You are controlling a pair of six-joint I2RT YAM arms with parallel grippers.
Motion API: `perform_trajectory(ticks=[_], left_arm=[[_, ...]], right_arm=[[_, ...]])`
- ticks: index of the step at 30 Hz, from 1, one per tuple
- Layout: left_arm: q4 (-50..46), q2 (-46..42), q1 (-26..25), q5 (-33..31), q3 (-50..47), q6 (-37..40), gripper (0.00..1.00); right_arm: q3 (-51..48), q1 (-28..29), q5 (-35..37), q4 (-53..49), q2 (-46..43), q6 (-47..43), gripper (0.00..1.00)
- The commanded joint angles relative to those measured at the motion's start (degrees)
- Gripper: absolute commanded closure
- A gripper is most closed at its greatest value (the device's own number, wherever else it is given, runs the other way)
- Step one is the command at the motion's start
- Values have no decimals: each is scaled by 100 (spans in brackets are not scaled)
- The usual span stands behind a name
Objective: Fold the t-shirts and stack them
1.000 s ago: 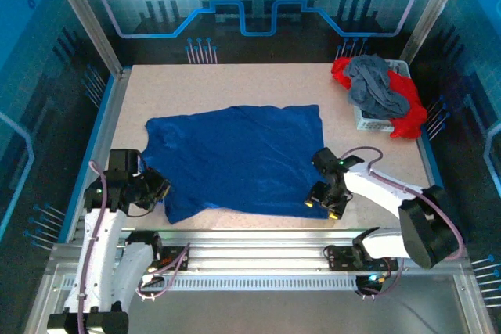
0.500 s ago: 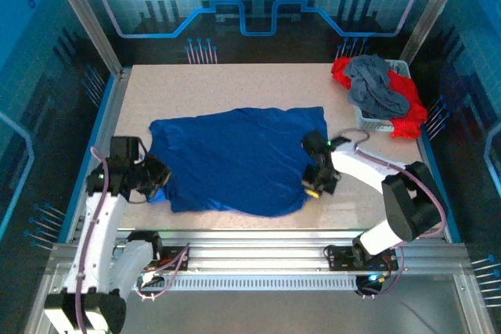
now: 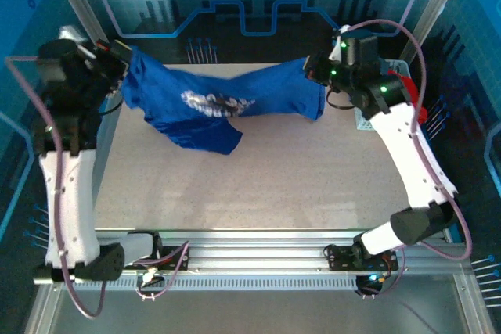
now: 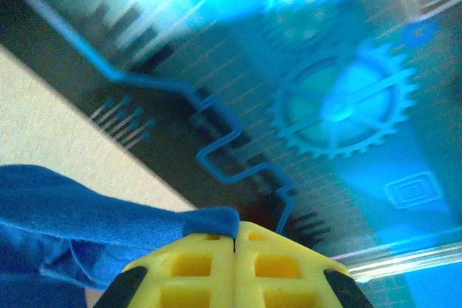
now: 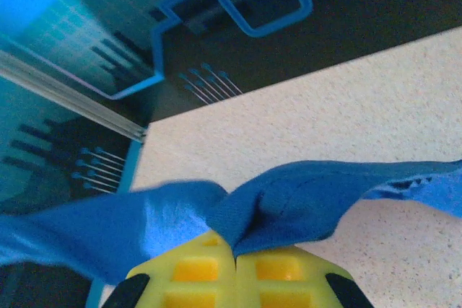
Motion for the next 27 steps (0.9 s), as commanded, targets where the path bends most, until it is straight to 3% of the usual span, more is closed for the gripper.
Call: perform_trajectory(ticks=[1,6,11,15,20,27], left_arm=[[100,-703,-27,-490,287,589,100],[488,-1327,-27,-756,507,717,100],[615,-890,-27,-714,1129,260,100],[720,-184,-27,-484,1275,-224,100],[760,1127,1,296,1642,-244,100],[1497,2599,493,1316,1924,-656,100]], right_arm=[[-190,-159,-441,371,-861,-325,100],[-653,-290,-812,518,-2073,-273,100],[-494,-491,-1230,391,-2269,29,100],[-467,-560,-1471,489,-1817,401,100],[-472,-753,-1956,1000,-871,789,100],[532,-1106,-2275,1419,836,1002,100]])
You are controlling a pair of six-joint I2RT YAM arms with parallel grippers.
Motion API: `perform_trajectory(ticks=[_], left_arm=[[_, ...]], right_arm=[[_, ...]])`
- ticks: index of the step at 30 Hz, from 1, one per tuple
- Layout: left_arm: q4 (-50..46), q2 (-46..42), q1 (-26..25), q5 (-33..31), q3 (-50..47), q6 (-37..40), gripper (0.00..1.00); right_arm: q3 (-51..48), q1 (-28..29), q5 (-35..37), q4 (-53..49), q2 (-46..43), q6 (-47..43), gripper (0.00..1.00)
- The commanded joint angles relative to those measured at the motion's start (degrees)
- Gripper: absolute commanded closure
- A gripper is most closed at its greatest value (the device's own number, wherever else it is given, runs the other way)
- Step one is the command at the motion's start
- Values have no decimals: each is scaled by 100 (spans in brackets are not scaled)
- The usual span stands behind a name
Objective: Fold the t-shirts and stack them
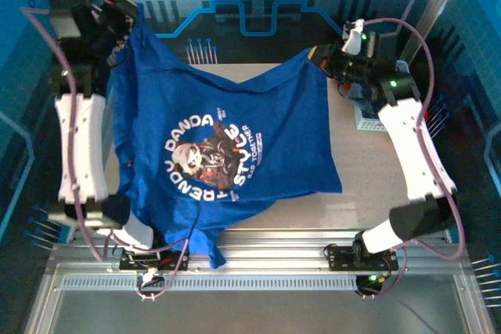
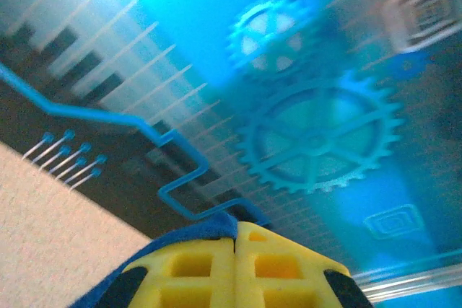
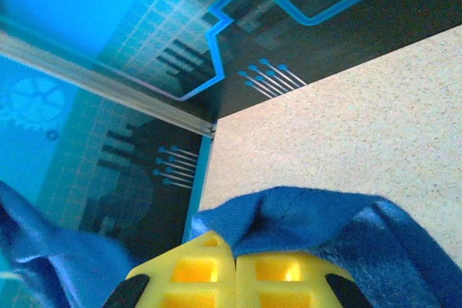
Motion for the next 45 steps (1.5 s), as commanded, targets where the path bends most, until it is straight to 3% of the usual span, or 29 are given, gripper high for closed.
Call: perform_trajectory(ticks=[1,7,9,13,16,20,22,26,27,30,31,33,38,45], left_arm=[[789,294,347,813,523,-478,100],[849,1380,621,1214,3279,-938,100],[1186,1418,724,1203,3680,-1319,100],[1496,880,851,1180,3364,-1507,100],[1250,-122,755,1420,1893,-1460,100],[720,-2110,289,885,-1543,-934,100],[-181,-3108,262,454,-3149,-1049,100],[-860,-4478,40,515,-5906,-1122,100],[-1001,-4699,-28,651,-6559,-1165,100],[-1280,-5051,-232,859,-8033,-1381,100],[-1192,-5072,-300,969,-8421,-1424,100],[-1034,-5010,-448,1105,-8929,-1505,100],[-1020,-4820,-738,1176,-9166,-1429,100],[-1405,-4759,-749,991,-8744,-1081,100]], right_arm=[[900,-190,-359,548,475,195,100],[3028,-422,-380,226,1592,141,100],[3707,-560,-415,213,1905,269,100],[4804,-825,-599,115,2416,556,100],[4879,-888,-791,-232,2515,383,100],[3209,-672,-879,-336,1821,-132,100],[1600,-453,-645,-197,1125,-386,100],[-1357,31,52,-400,142,-424,100],[-2013,129,226,-489,28,-347,93],[-3563,154,400,-303,-27,-141,51],[-3905,94,431,-167,-17,-125,43],[-4109,77,794,-396,-12,-196,36],[-4693,321,1106,-640,-428,-49,36],[-5916,651,1591,-374,-1299,755,59]])
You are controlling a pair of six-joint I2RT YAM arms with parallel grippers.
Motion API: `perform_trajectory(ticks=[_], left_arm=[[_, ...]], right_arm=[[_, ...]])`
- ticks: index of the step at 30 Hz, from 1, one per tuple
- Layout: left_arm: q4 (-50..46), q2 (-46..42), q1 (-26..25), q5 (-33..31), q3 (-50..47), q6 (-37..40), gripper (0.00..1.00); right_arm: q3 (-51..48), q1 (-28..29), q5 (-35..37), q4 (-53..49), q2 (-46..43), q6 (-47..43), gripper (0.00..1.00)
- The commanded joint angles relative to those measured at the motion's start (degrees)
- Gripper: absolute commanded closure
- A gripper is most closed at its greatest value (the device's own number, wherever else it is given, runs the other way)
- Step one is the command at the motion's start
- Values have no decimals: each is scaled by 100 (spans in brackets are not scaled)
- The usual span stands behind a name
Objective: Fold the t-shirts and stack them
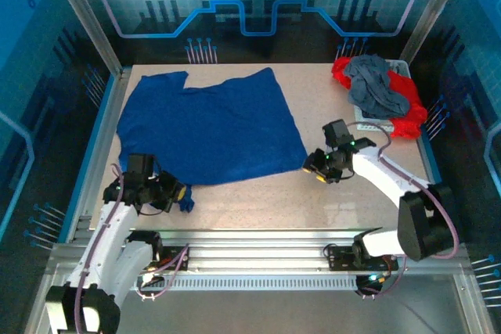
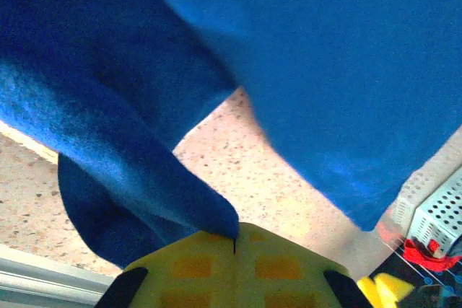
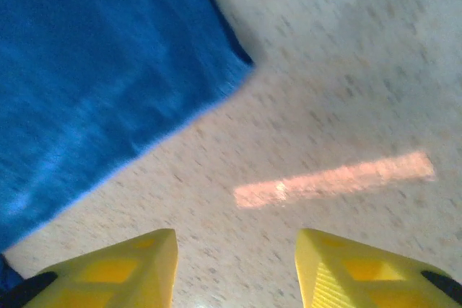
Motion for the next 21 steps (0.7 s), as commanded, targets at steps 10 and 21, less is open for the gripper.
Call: perform_trajectory(ticks=[10,21], left_arm=[[-241,191,-38,-24,422,390,100],[-321,86,-38,-68,405,446,100]], right_arm=[[-109,-412,-309,1248,890,381,67],[671,-395,-296,1376,1882,504,70]])
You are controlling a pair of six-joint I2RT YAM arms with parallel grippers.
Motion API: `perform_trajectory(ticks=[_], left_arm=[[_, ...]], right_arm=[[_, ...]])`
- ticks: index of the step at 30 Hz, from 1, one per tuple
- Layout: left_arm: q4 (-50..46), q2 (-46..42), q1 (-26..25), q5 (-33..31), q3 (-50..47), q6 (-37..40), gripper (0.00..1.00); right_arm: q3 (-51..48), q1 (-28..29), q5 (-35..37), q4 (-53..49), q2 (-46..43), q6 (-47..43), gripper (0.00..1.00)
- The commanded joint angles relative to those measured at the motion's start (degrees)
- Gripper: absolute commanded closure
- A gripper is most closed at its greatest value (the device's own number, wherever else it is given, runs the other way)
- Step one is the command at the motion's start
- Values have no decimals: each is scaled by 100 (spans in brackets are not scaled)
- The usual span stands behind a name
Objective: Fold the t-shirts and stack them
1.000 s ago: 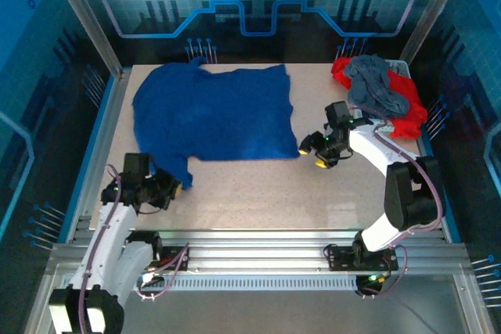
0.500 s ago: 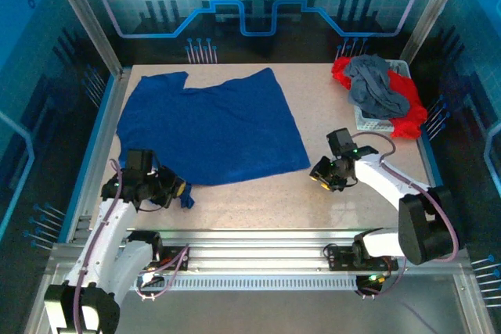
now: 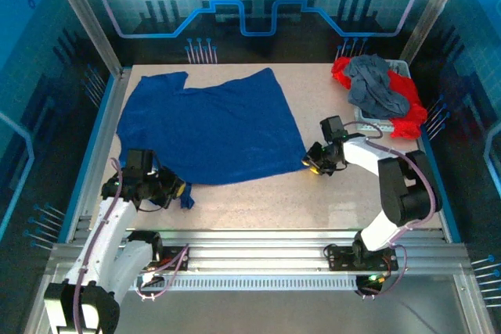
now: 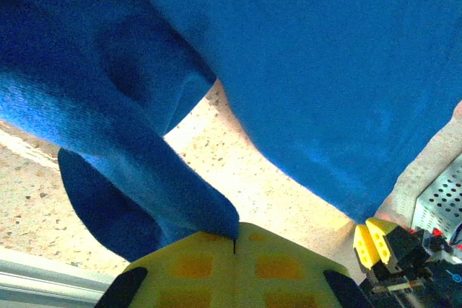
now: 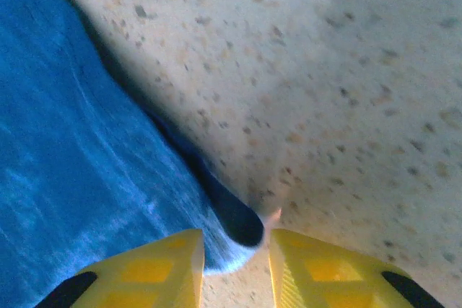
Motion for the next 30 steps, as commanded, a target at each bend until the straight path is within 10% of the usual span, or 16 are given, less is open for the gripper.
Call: perform_trajectory(ticks=[1,10,30], left_arm=[[-220,-98,-30,-60,131,152,100],[-110,-83,-34,-45,65,127,100],[402,288,-157,150,364,-50,100]], right_arm=[[324,-5,-94,48,303,73,70],[860,9,434,-478,558,168,100],[1210,-309,898,-3513,-761,103,100]])
